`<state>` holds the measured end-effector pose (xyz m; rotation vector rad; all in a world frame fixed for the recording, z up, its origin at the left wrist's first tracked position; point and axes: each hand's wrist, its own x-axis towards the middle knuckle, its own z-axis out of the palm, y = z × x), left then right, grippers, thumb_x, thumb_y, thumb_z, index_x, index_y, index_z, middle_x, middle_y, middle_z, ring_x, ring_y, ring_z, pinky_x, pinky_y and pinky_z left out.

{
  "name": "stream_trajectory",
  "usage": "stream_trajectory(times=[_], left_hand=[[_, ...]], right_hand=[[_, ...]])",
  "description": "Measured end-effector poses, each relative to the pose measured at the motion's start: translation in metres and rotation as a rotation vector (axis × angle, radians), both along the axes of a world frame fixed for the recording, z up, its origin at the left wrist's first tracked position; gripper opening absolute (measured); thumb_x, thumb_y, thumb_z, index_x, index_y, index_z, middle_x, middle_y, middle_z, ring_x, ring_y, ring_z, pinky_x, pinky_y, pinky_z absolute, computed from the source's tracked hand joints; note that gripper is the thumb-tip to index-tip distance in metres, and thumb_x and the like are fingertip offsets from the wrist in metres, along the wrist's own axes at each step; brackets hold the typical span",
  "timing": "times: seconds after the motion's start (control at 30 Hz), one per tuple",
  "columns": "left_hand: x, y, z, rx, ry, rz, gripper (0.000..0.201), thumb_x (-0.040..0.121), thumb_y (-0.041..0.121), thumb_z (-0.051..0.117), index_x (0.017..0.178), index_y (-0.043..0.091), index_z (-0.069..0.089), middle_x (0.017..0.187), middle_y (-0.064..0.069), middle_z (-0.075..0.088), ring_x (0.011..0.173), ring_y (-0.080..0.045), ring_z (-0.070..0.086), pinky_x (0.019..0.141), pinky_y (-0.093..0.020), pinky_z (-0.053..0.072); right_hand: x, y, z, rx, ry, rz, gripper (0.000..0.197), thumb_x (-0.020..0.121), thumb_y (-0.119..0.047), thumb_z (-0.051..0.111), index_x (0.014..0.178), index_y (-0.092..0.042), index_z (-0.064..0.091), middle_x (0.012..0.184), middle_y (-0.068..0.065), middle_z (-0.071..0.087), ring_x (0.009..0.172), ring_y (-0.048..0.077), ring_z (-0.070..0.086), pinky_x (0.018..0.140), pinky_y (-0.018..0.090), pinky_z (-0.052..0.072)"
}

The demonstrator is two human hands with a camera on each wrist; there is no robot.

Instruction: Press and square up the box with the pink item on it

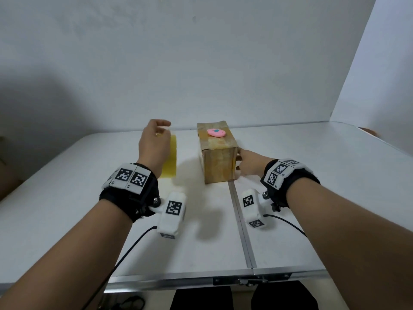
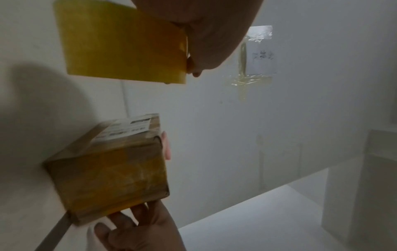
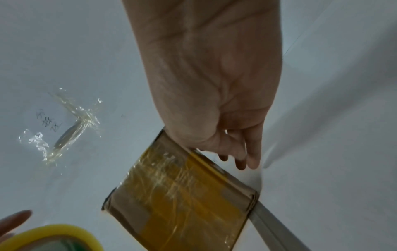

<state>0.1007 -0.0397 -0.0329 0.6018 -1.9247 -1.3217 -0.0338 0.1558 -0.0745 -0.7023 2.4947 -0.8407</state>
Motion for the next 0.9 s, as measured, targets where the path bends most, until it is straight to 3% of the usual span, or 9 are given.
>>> stream_trajectory(times=[0.07,0.13,0.23,0.33,0.43,0.5,0.6,0.7,0.9], left_hand=[[0.003,0.003,0.017,-0.008,0.094,0.019,0.025,0.094,0.016,0.043,0.102,0.032,0.060,0.104,0.010,0.058,0.075,-0.008,0.052,0.064,-0.022,0.041],[0.004,0.011,0.037,-0.028,0.174,-0.012,0.026,0.094,0.018,0.043,0.101,0.035,0.062,0.100,0.012,0.061,0.085,-0.009,0.054,0.072,-0.022,0.042],[0.004,0.033,0.064,-0.082,0.176,-0.173,0.029,0.093,0.020,0.045,0.109,0.037,0.063,0.097,0.014,0.066,0.090,-0.008,0.057,0.079,-0.024,0.044],[-0.003,0.060,0.082,-0.078,0.140,-0.380,0.033,0.092,0.017,0.051,0.118,0.035,0.061,0.102,0.006,0.070,0.093,-0.011,0.062,0.086,-0.029,0.049],[-0.016,0.090,0.086,0.024,0.109,-0.517,0.036,0.094,0.013,0.051,0.127,0.028,0.058,0.103,0.002,0.070,0.092,-0.012,0.063,0.088,-0.029,0.051],[-0.025,0.109,0.081,0.086,0.084,-0.576,0.038,0.095,0.010,0.047,0.130,0.024,0.055,0.107,-0.002,0.071,0.090,-0.014,0.064,0.087,-0.031,0.052],[-0.039,0.132,0.064,0.192,0.052,-0.645,0.040,0.096,0.007,0.044,0.133,0.020,0.051,0.111,-0.005,0.071,0.088,-0.016,0.066,0.081,-0.030,0.054],[-0.049,0.146,0.041,0.276,-0.015,-0.674,0.040,0.098,0.007,0.044,0.135,0.021,0.048,0.116,-0.005,0.071,0.090,-0.018,0.067,0.072,-0.027,0.057],[-0.062,0.157,-0.003,0.378,-0.091,-0.671,0.042,0.098,0.006,0.044,0.138,0.019,0.045,0.123,-0.007,0.067,0.093,-0.023,0.064,0.079,-0.035,0.053]], right_hand=[[-0.009,0.004,0.000,-0.123,0.016,-0.121,0.058,0.089,0.004,0.049,0.145,-0.010,0.039,0.114,0.007,0.062,0.104,0.028,0.060,0.087,0.037,0.051],[-0.015,0.009,0.003,-0.307,0.039,-0.291,0.039,0.086,0.000,0.050,0.123,-0.011,0.057,0.114,0.011,0.066,0.098,0.030,0.063,0.092,0.042,0.054],[-0.010,0.018,0.024,-0.485,0.132,-0.390,0.027,0.082,-0.001,0.049,0.099,-0.014,0.065,0.110,0.016,0.070,0.098,0.032,0.069,0.092,0.044,0.055],[0.000,0.028,0.053,-0.660,0.186,-0.378,0.032,0.085,0.003,0.043,0.101,-0.004,0.069,0.088,0.009,0.070,0.072,0.019,0.066,0.078,0.030,0.058],[0.008,0.041,0.081,-0.790,0.182,-0.281,0.027,0.088,-0.001,0.046,0.093,-0.008,0.071,0.080,0.006,0.068,0.065,0.015,0.063,0.063,0.020,0.054],[0.011,0.053,0.093,-0.860,0.101,-0.230,0.024,0.093,-0.016,0.049,0.088,-0.010,0.071,0.081,0.007,0.068,0.068,0.016,0.063,0.064,0.022,0.052],[0.010,0.079,0.096,-0.857,-0.002,-0.260,0.050,0.097,-0.048,0.041,0.088,-0.008,0.071,0.088,0.009,0.070,0.076,0.018,0.066,0.069,0.025,0.054],[0.008,0.100,0.082,-0.821,-0.076,-0.264,0.065,0.091,-0.060,0.044,0.093,-0.001,0.072,0.088,0.009,0.074,0.081,0.017,0.072,0.070,0.024,0.057],[0.007,0.119,0.042,-0.788,-0.118,-0.193,0.011,0.088,-0.015,0.067,0.084,-0.005,0.068,0.090,0.008,0.069,0.091,0.018,0.067,0.083,0.025,0.058]])
